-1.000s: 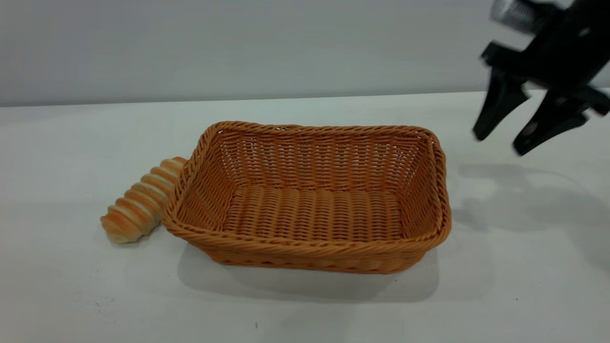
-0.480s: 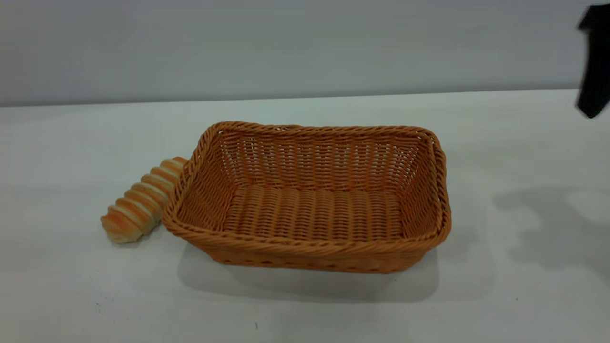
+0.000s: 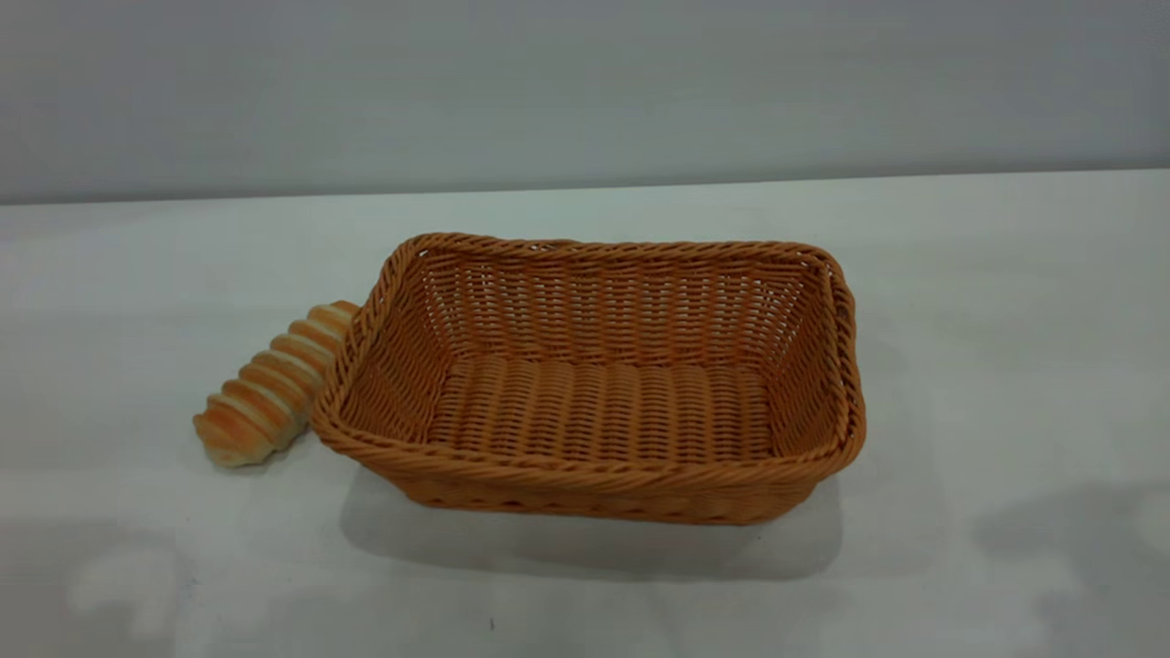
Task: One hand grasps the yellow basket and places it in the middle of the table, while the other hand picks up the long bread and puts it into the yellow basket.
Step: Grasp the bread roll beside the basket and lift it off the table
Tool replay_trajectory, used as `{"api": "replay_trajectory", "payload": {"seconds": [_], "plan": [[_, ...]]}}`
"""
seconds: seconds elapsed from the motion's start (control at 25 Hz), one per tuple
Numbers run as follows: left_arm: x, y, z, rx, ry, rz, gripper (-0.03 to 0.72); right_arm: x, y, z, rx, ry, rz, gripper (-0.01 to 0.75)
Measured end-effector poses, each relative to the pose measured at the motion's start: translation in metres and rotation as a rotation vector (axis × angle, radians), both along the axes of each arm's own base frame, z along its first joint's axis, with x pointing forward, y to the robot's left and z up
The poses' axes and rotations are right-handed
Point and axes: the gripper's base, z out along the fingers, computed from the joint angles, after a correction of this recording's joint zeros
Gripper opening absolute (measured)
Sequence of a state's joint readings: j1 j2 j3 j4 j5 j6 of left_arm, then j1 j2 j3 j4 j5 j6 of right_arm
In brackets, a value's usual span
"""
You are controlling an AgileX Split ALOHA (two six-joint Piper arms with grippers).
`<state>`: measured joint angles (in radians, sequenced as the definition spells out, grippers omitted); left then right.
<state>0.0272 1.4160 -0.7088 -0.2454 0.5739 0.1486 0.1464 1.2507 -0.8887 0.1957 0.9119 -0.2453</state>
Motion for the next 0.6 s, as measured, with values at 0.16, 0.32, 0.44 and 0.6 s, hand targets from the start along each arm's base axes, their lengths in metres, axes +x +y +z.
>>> {"api": "replay_trajectory", "payload": {"seconds": [0.16, 0.32, 0.44, 0.6], "plan": [[0.051, 0.002, -0.02, 0.02, 0.021, -0.07, 0.455, -0.013, 0.012, 0.006, 0.007, -0.029, 0.054, 0.535], [0.096, -0.001, -0.054, 0.03, 0.037, -0.201, 0.448, -0.015, 0.013, 0.006, 0.006, -0.024, 0.057, 0.535], [0.115, -0.008, -0.081, 0.033, 0.049, -0.287, 0.448, -0.016, 0.013, 0.006, 0.0, -0.015, 0.059, 0.535], [0.132, -0.012, -0.116, 0.055, 0.03, -0.317, 0.447, -0.017, 0.013, 0.006, -0.003, -0.003, 0.062, 0.535]]}}
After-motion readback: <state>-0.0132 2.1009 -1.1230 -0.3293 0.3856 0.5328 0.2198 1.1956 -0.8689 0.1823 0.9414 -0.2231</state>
